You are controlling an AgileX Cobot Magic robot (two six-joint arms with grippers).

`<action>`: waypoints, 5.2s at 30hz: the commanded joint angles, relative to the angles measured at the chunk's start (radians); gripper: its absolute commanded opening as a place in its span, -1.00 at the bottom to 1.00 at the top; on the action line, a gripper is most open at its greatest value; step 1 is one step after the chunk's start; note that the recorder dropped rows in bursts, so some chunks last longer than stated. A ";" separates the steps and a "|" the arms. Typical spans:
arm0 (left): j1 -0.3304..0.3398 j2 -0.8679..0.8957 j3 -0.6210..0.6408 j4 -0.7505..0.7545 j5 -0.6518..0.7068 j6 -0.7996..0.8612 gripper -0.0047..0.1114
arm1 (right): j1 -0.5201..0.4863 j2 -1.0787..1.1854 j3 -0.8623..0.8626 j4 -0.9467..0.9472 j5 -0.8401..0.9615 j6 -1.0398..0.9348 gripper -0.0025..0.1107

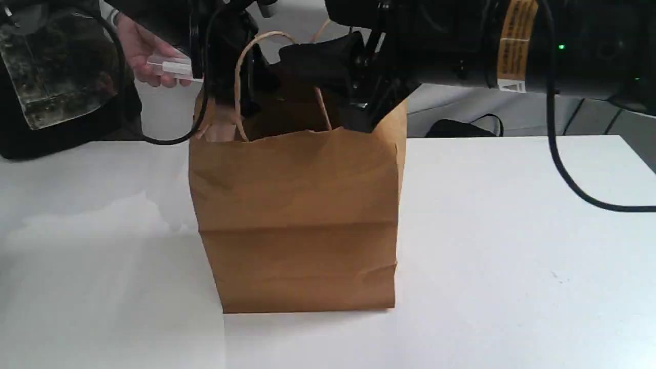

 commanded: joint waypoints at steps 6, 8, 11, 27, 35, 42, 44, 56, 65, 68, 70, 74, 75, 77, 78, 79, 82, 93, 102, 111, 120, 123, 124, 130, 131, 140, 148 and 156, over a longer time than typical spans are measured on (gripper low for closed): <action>-0.004 -0.001 -0.004 -0.005 0.011 -0.046 -0.92 | 0.000 0.098 -0.008 0.003 0.024 -0.002 -0.19; -0.004 -0.001 -0.004 0.011 -0.015 -0.140 -0.92 | 0.000 0.102 -0.008 -0.045 0.029 0.004 -0.52; -0.004 -0.005 -0.013 0.064 -0.021 -0.282 -0.92 | 0.000 0.099 -0.008 -0.131 -0.021 0.040 -0.96; -0.004 -0.022 -0.201 0.289 0.285 -0.929 -0.92 | 0.002 -0.083 -0.008 -0.234 -0.343 0.352 -0.96; -0.004 -0.048 0.034 0.287 0.285 -0.937 -0.92 | 0.002 -0.120 -0.118 -0.075 -0.121 0.335 -0.96; -0.004 -0.088 0.107 0.165 0.285 -0.812 -0.92 | 0.002 0.041 -0.333 -0.162 -0.133 0.462 -0.96; -0.002 -0.088 0.107 0.178 0.285 -0.808 -0.92 | 0.002 0.090 -0.377 -0.186 -0.133 0.483 -0.96; -0.002 -0.088 0.107 0.204 0.285 -0.734 -0.92 | 0.002 0.164 -0.426 -0.190 -0.075 0.488 -0.96; -0.002 -0.088 0.107 0.210 0.285 -0.728 -0.92 | 0.002 0.164 -0.426 -0.196 -0.086 0.492 -0.96; 0.008 -0.088 0.107 0.221 0.285 -0.685 -0.92 | 0.002 0.164 -0.426 -0.223 -0.088 0.524 -0.96; 0.027 -0.088 0.107 0.219 0.285 -0.660 -0.92 | 0.002 0.164 -0.426 -0.285 -0.116 0.561 -0.96; 0.083 -0.092 0.100 0.187 0.285 -0.667 -0.92 | 0.002 0.164 -0.418 -0.349 -0.232 0.622 -0.96; 0.098 -0.092 0.100 0.167 0.285 -0.667 -0.92 | 0.002 0.162 -0.408 -0.349 -0.262 0.622 -0.96; 0.118 -0.092 0.100 0.131 0.271 -0.665 -0.92 | 0.002 0.153 -0.382 -0.349 -0.288 0.615 -0.96; 0.126 -0.092 0.100 0.112 0.259 -0.662 -0.92 | 0.002 0.141 -0.360 -0.349 -0.294 0.602 -0.96; 0.132 -0.092 0.100 0.101 0.246 -0.650 -0.92 | 0.002 0.127 -0.333 -0.349 -0.296 0.585 -0.96; 0.136 -0.092 0.100 0.104 0.197 -0.636 -0.92 | 0.002 0.073 -0.217 -0.349 -0.296 0.522 -0.96; 0.123 -0.092 0.019 0.089 0.104 -0.627 -0.92 | 0.004 -0.056 0.241 -0.035 -0.213 0.028 -0.96; 0.111 -0.069 0.009 0.079 0.084 -0.604 -0.92 | 0.004 -0.056 0.248 -0.003 -0.170 0.013 -0.96; 0.111 -0.061 0.009 0.083 0.062 -0.604 -0.41 | 0.004 -0.056 0.248 0.063 -0.161 -0.047 -0.44; 0.111 -0.070 0.009 0.134 0.049 -0.637 0.45 | 0.004 -0.056 0.248 0.344 -0.161 -0.300 0.35; 0.111 -0.093 0.009 0.159 0.047 -0.637 0.45 | 0.004 -0.056 0.248 0.423 -0.161 -0.382 0.35; 0.111 -0.102 0.009 0.161 0.047 -0.637 0.45 | 0.002 -0.056 0.248 0.432 -0.159 -0.385 0.35; 0.111 -0.174 0.009 0.161 0.047 -0.639 0.45 | 0.002 -0.058 0.248 0.439 -0.119 -0.430 0.35; 0.114 -0.183 0.009 0.161 0.047 -0.645 0.45 | 0.002 -0.062 0.248 0.439 -0.115 -0.440 0.35; 0.132 -0.276 0.014 0.206 0.062 -0.767 0.44 | 0.002 -0.219 0.248 0.453 0.053 -0.488 0.35; 0.135 -0.389 0.056 0.203 0.053 -0.819 0.44 | 0.002 -0.469 0.249 0.461 0.478 -0.502 0.30; 0.135 -0.634 0.400 0.203 -0.244 -0.821 0.44 | 0.002 -0.709 0.346 0.481 0.575 -0.502 0.19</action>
